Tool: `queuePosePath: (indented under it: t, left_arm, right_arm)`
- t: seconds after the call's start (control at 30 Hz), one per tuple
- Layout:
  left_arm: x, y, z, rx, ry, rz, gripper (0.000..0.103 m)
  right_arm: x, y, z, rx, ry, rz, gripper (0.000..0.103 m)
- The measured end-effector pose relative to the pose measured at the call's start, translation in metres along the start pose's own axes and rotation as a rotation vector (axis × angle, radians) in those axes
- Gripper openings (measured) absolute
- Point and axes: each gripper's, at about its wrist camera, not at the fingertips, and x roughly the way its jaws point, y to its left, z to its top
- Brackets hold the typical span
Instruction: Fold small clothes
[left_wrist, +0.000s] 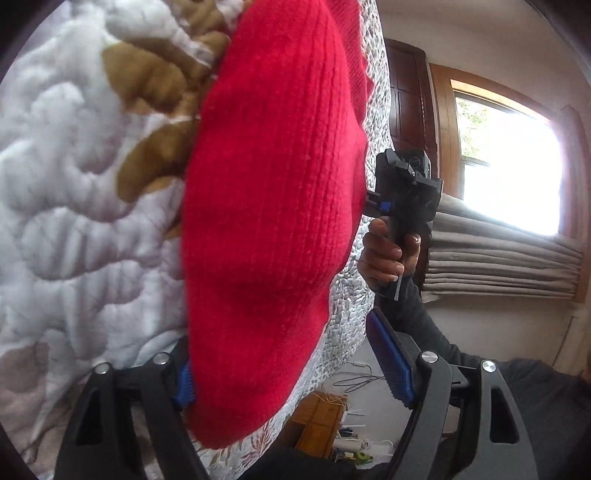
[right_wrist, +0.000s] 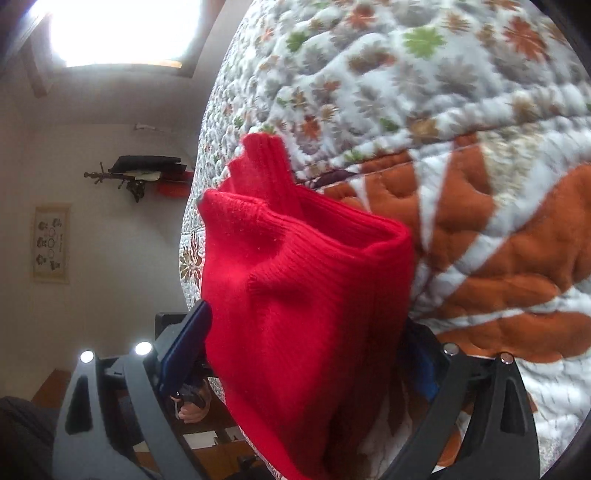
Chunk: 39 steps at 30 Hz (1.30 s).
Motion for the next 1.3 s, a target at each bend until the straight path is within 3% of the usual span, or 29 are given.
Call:
queuePosePath:
  t: [0.1,0.27,0.37,0.43,0.47,0.5,0.77,1.03,1.3]
  left_arm:
    - [0.007,0.000,0.000,0.012,-0.004,0.004,0.079]
    - [0.001,0.003,-0.003,-0.003,-0.023,0.030,0.066]
    - [0.002,0.004,-0.003,0.002,-0.021,0.056,0.052]
    - [0.003,0.006,-0.001,0.001,-0.016,0.078,0.030]
    - [0.003,0.006,-0.001,0.008,-0.015,0.087,0.026]
    - [0.003,0.005,-0.001,0.015,-0.011,0.091,0.024]
    - [-0.006,-0.003,-0.004,0.042,-0.030,0.075,0.018]
    - [-0.022,-0.012,-0.001,0.059,-0.044,0.061,0.017]
    - [-0.077,-0.009,-0.027,0.046,-0.076,0.110,0.017]
  right_arm:
    - [-0.004,-0.005,-0.005,-0.024,0.010,0.002,0.092]
    - [0.002,0.004,-0.002,-0.042,0.011,0.008,0.092]
    - [0.015,0.013,0.001,-0.059,0.008,0.011,0.092]
    - [0.019,0.015,0.002,-0.063,0.005,-0.004,0.090]
    - [0.019,0.016,0.002,-0.061,0.004,0.004,0.077]
    - [0.023,0.013,0.003,-0.052,0.025,0.000,0.037]
    - [0.025,0.005,-0.003,-0.002,-0.006,0.056,0.035]
    - [0.027,0.011,-0.009,0.007,-0.030,0.047,0.034]
    - [0.083,0.054,-0.020,-0.011,0.024,0.074,0.033]
